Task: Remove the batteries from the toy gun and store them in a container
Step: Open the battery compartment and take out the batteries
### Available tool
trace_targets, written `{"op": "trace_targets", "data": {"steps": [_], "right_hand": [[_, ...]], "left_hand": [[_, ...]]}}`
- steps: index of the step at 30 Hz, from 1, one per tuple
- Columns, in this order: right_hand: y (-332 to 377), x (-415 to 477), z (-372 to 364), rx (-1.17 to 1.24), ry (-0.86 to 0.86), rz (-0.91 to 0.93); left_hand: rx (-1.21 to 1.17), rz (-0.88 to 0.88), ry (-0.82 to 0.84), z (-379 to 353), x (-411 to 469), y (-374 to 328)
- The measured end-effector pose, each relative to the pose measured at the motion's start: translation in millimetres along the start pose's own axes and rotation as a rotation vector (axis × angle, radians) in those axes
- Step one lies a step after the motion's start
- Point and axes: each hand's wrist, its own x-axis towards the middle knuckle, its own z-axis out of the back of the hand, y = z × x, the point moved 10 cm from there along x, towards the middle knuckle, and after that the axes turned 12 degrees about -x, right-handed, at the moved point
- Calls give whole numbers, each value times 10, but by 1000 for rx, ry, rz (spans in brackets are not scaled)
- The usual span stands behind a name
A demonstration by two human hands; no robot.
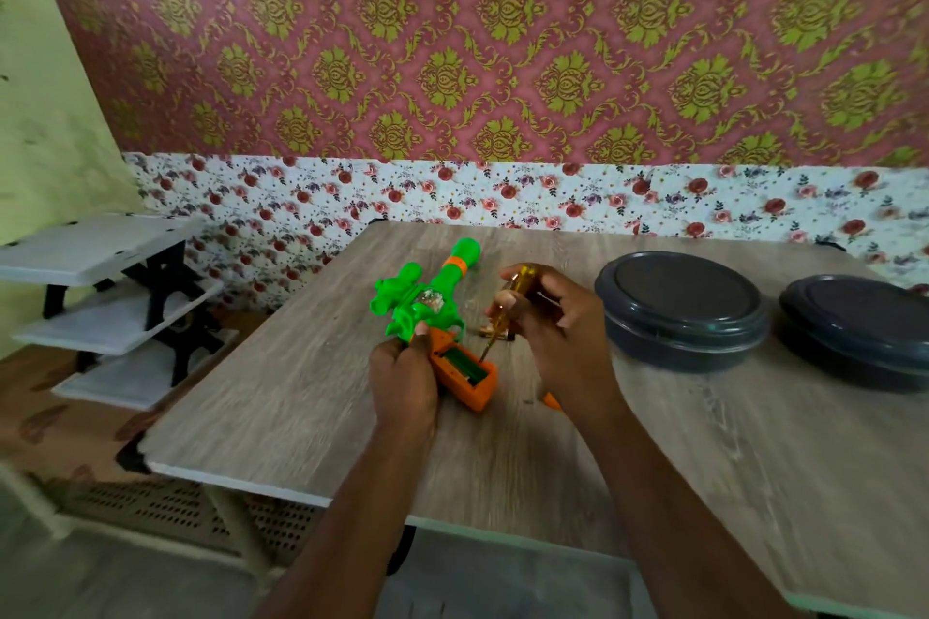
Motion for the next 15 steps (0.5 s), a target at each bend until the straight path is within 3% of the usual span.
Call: {"op": "trace_targets", "data": {"steps": [8, 15], "right_hand": [[-201, -74, -49, -6, -7, -65], [46, -140, -30, -128, -28, 43]], "left_hand": [[-12, -3, -7, -8, -12, -22], [-3, -27, 1, 46, 65, 44]]}}
